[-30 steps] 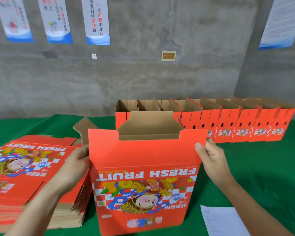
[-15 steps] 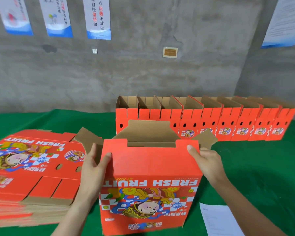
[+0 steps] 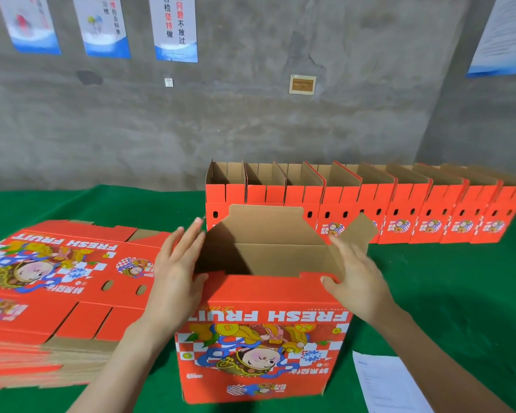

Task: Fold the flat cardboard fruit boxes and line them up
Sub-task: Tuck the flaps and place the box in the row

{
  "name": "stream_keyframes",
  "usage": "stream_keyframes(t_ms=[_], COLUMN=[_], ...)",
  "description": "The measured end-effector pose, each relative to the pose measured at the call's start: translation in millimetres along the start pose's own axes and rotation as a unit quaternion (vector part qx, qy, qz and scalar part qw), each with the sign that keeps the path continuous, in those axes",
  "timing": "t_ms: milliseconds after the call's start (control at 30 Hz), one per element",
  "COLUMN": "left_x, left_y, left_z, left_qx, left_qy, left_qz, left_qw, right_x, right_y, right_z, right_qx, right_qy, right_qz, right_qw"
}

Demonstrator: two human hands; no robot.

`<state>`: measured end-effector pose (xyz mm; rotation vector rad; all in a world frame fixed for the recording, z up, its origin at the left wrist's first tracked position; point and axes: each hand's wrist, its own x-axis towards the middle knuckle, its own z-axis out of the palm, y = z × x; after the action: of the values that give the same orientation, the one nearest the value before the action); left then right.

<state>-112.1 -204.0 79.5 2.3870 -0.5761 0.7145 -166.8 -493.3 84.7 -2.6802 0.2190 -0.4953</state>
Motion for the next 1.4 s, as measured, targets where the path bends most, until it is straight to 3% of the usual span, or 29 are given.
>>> stream_keyframes(t_ms=[67,133,267,500,567,667,733,800,933,1100,1233,1400], left_x=[1,2,4,14,29,50,59,67,72,70,65,59], left_y=[-1,-4,-9,-10,-10,-9,-10,-16,-19,-19,-19,-20], left_z=[2,5,6,4,4,11,17,22,31,31,29,20], left_qx=[-0.028,-0.053,-0.086,-0.069,-0.020,0.126,0.083,0.021,0.052,0.027,0.001,-0.114], left_qy=[-0.005,-0.009,-0.014,-0.066,-0.079,-0.210,-0.285,-0.309,-0.300,-0.287,-0.267,-0.184], left_qz=[0.034,0.052,0.051,0.029,0.014,0.016,-0.019,-0.060,-0.067,-0.064,-0.044,-0.014], left_qw=[0.999,0.997,0.995,0.995,0.997,0.969,0.955,0.949,0.950,0.955,0.963,0.976], right_x=[5,14,25,30,30,28,26,21,10,11,13,12], right_y=[-4,-12,-29,-37,-35,-29,-19,-10,1,9,7,6], right_z=[-7,-11,-11,-8,-7,-5,-3,-3,-3,7,9,9], right_qx=[-0.183,-0.276,-0.335,-0.347,-0.333,-0.300,-0.236,-0.141,0.010,0.079,0.115,0.175], right_qy=[-0.029,-0.059,-0.107,-0.142,-0.141,-0.121,-0.097,-0.067,0.017,-0.006,0.035,0.054], right_qz=[-0.052,-0.096,-0.132,-0.108,-0.110,-0.127,-0.163,-0.220,-0.296,-0.181,-0.189,-0.156], right_qw=[0.981,0.955,0.927,0.921,0.926,0.938,0.953,0.963,0.955,0.980,0.975,0.971])
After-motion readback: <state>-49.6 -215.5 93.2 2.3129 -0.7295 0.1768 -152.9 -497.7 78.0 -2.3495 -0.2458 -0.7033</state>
